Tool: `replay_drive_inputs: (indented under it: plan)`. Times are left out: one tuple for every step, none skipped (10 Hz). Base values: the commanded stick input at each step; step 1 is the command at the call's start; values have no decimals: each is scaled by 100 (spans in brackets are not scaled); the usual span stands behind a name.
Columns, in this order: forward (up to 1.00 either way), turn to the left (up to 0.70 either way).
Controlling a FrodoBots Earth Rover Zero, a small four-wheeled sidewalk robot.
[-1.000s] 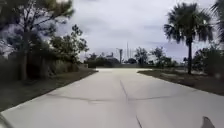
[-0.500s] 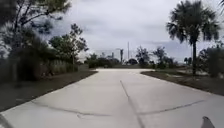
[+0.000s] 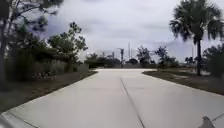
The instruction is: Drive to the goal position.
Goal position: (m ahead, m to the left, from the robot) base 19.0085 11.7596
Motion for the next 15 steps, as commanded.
replay_drive_inputs:
  plan:
    - [85, 0]
    - [85, 0]
    - [85, 0]
    - [85, 0]
    - [85, 0]
    - [85, 0]
    - [85, 0]
    - [85, 0]
    - [85, 0]
    - [85, 0]
    - [85, 0]
    - [85, 0]
    - [85, 0]
    - [85, 0]
    - [85, 0]
